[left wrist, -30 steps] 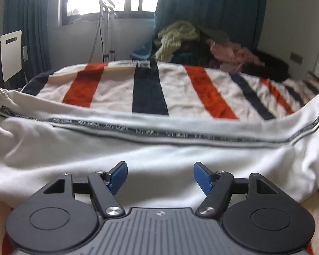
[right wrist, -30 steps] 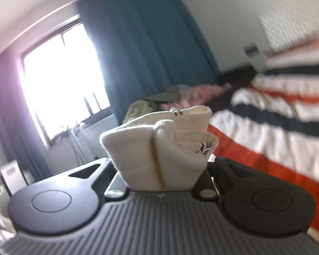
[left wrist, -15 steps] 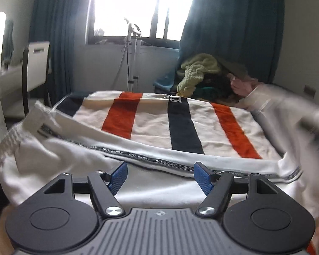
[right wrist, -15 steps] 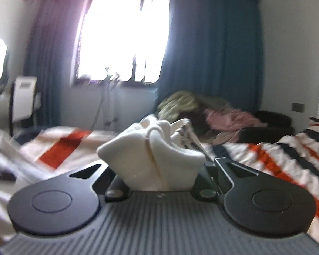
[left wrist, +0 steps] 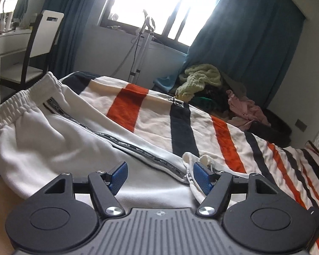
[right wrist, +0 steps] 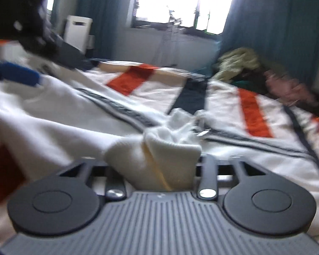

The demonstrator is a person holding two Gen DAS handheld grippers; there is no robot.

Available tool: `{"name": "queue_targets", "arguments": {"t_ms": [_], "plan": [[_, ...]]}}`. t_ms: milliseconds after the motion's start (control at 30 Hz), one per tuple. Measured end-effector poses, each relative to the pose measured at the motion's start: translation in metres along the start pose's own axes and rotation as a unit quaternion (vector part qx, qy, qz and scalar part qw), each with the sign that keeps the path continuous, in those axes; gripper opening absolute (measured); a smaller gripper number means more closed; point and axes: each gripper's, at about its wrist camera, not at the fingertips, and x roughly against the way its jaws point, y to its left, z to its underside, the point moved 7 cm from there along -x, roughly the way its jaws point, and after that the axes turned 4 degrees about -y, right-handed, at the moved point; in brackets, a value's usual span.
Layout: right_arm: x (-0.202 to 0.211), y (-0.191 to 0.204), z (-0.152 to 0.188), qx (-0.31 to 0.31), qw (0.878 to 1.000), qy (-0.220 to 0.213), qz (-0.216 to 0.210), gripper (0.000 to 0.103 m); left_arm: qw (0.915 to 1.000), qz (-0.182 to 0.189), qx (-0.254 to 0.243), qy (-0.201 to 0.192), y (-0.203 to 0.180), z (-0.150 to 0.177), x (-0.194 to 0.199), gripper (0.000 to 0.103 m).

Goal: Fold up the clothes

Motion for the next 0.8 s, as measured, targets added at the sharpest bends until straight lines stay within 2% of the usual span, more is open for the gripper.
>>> {"name": "queue_targets", "arguments": {"t_ms": [133,267,567,667,800], "plan": [[0.024,0.002,0.000,-0.024,0.998,0.010,-0.061,0.065,0.9997,-0.003,-0.023,0.009,-0.009,0.007,-0.004,0.070],[0.057,-0.014,-0.003,-0.040,0.996,0.014,-0.077,0.065,0.9989,-0.005,-0.040,0.021,-0.017,0.016,-0.008,0.070],[0.115,-0.095,0.001,-0.099,0.995,0.009,-0.001,0.065,0.9922,-0.008,-0.118,0.039,-0.052,0.039,-0.008,0.075],[0.125,-0.121,0.010,-0.138,0.990,0.008,0.020,0.065,0.9920,0.019,-0.113,0.053,-0.062,0.048,-0.008,0.077],[0.119,-0.152,0.033,-0.208,0.977,0.010,0.046,0.055,0.9928,0.065,-0.063,0.078,-0.068,0.060,-0.014,0.078]]}}
